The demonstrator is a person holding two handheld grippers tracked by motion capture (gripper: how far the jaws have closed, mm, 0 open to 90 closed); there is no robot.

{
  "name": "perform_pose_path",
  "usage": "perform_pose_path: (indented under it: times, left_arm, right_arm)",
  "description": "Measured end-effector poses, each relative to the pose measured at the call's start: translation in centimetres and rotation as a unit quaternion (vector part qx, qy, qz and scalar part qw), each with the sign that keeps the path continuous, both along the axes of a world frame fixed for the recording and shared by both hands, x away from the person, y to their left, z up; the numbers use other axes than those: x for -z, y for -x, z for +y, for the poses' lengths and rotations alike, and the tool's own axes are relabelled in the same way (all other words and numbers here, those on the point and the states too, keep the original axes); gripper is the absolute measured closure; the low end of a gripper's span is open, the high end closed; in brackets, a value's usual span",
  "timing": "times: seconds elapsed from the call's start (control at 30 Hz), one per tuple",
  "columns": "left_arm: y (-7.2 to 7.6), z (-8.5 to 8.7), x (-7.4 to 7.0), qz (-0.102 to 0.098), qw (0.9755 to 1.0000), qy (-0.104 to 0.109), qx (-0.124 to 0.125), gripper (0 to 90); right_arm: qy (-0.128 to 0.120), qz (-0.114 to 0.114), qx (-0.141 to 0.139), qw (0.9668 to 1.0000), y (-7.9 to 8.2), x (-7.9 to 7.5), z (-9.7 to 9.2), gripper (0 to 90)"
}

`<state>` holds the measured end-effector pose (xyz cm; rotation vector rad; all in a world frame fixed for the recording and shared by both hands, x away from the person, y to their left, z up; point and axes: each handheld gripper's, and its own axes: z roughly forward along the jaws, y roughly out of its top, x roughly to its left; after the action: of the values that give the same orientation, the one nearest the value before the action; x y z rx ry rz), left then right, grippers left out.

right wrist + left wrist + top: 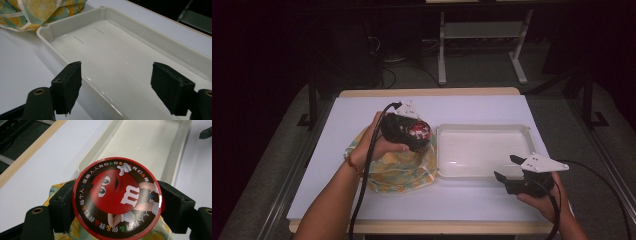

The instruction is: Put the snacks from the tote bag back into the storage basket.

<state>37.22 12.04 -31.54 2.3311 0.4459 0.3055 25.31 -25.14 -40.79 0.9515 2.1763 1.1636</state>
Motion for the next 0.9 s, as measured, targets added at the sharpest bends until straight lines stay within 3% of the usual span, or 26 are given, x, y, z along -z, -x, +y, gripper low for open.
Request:
perform_pose_path:
  times: [0.9]
  left_arm:
    - [0.2, -4.8, 0.1, 0.004, 0.9991, 0.007, 0.041, 23.6]
  right_arm:
    - [0.000, 0.002, 0.002, 1.0000, 0.0, 0.0, -0.1, 24.1]
